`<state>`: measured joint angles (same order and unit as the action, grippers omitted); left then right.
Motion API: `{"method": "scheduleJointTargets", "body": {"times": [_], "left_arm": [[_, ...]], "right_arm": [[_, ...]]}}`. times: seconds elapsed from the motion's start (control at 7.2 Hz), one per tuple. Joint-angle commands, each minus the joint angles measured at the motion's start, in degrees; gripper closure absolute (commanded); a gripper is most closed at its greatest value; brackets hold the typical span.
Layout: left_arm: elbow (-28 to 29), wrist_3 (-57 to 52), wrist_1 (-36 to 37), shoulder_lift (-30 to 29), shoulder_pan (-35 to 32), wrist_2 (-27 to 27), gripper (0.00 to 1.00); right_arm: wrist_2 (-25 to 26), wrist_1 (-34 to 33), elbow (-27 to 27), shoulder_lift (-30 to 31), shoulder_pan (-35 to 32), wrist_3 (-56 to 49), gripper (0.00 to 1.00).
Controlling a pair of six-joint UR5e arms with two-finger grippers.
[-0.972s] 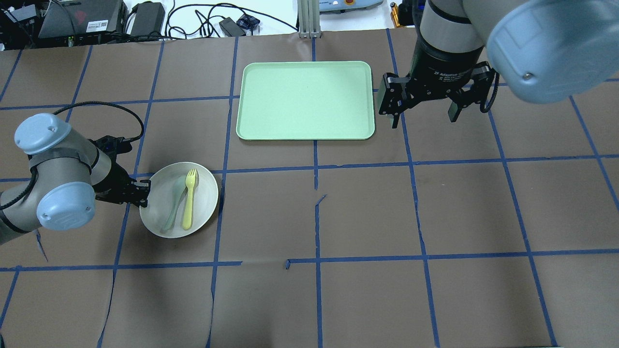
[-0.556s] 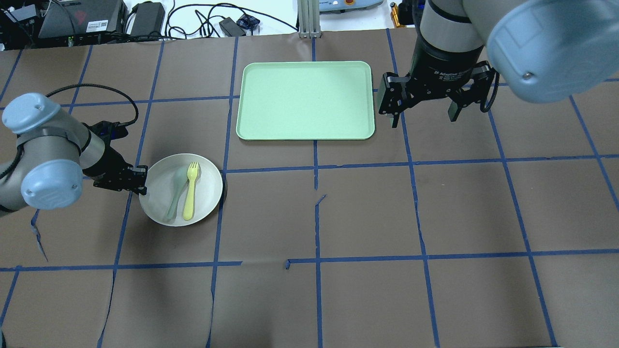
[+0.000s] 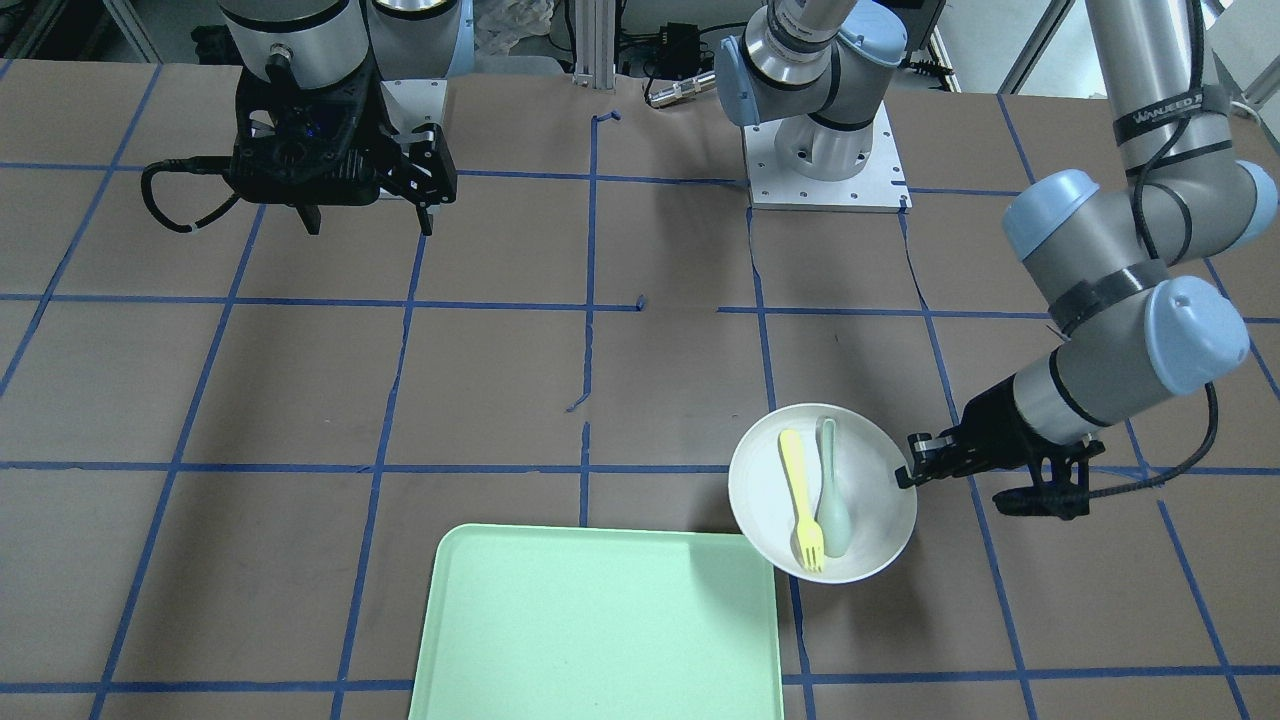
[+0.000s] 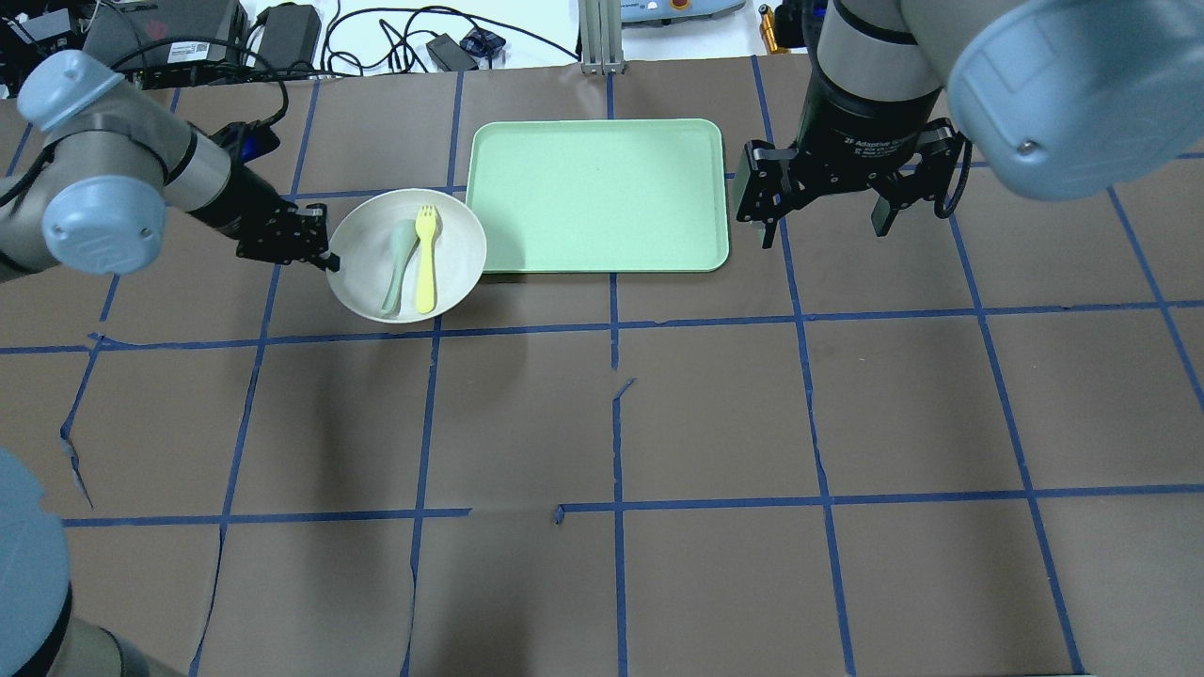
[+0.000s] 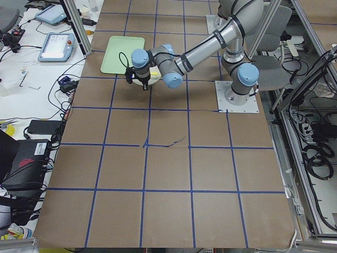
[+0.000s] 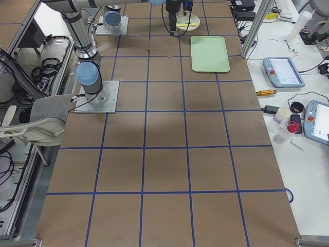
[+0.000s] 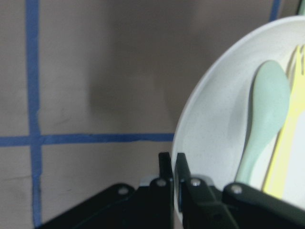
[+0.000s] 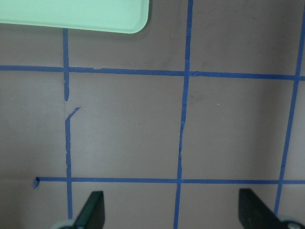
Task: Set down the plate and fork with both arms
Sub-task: 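Lift the plate with the left gripper and carry it onto the green tray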
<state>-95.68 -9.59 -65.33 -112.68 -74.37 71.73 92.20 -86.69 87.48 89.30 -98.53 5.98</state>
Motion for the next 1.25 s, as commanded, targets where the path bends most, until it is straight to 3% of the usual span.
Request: {"method": "scheduleJointTargets", "body": {"times": [0.0, 0.42, 0.97, 1.11], "left_arm": [[14.2, 11.9, 0.0, -10.5, -8.6, -2.2, 1.0], [28.7, 17.9, 0.6, -22.8, -16.3, -3.6, 0.94], [27.7, 16.9, 2.0, -25.1, -17.3, -2.1, 0.81], [26.8, 15.7, 2.0, -24.4, -17.3, -0.8, 0.61]], "right_arm": [[0.0, -0.1, 0.1, 0.0, 0.0, 0.0, 0.0], [0.0, -0.1, 0.2, 0.0, 0.0, 0.0, 0.0], [0.0, -0.1, 0.2, 0.0, 0.0, 0.0, 0.0], [0.1, -0.1, 0.2, -0.1, 0.0, 0.0, 0.0]]}}
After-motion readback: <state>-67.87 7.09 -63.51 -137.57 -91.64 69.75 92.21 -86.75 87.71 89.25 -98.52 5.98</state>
